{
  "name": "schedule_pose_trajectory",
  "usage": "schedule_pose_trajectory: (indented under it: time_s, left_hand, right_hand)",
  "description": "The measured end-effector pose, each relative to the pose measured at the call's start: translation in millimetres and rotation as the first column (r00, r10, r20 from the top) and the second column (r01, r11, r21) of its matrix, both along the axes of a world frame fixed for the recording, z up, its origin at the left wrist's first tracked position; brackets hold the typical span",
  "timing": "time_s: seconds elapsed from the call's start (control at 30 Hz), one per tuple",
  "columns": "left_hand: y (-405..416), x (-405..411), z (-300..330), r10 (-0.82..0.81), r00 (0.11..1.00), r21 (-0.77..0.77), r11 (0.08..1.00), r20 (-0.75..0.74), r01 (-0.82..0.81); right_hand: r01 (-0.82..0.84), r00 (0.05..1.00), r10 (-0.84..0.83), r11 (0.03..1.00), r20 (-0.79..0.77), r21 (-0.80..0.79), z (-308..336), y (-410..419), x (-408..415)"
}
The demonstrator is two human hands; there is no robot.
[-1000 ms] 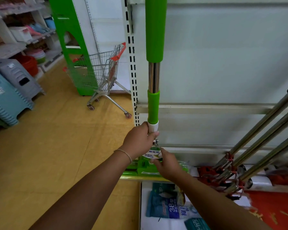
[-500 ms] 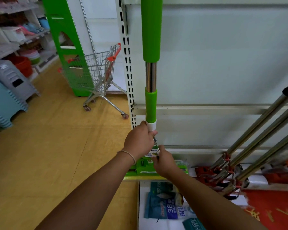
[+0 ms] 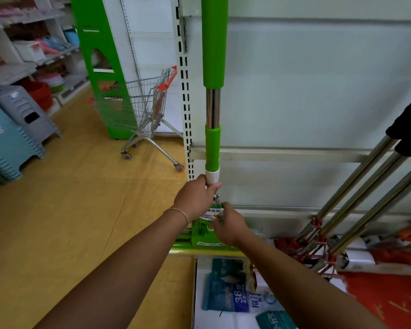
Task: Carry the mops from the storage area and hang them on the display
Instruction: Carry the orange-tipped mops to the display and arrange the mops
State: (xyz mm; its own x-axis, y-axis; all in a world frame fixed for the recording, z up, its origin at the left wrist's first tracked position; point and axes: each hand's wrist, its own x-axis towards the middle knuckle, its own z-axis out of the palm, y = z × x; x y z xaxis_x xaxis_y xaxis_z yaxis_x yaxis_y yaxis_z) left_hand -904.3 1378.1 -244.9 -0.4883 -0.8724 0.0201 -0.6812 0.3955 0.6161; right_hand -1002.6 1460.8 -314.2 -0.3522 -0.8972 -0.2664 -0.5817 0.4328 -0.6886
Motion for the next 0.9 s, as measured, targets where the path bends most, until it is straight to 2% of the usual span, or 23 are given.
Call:
schedule_pose_trajectory:
  time_s: [0.27,0.4,0.7,0.8,0.9]
  left_hand:
    - [13,6,19,0.053,0.995,-0.103,0.994,0.082,-0.044]
    - [17,9,30,0.102,0.994,-0.182,0.979,0.044,-0.092]
    - [31,28,66,0.107,0.994,-0.251,0.962,-0.017,-0.108]
    - [33,37,82,0.094,0.995,-0.28,0.955,-0.024,-0.097]
    - [32,45,103,0.078,0.997,-0.34,0.937,-0.006,-0.076]
  right_hand:
    - [-0.026,0.998,0.018,0.987,-0.055,-0.158,35,8,-4]
    - [-0.071,0.995,0.055,0.977,-0.086,-0.199,51,7,-11]
    - [-0.143,0.978,0.098,0.957,-0.182,-0.252,93,7,-13]
    - [-0.159,0.972,0.091,0.933,-0.215,-0.324,118,9,-3]
    - [-0.103,0.978,0.002,0.876,-0.211,-0.471,158,4,6]
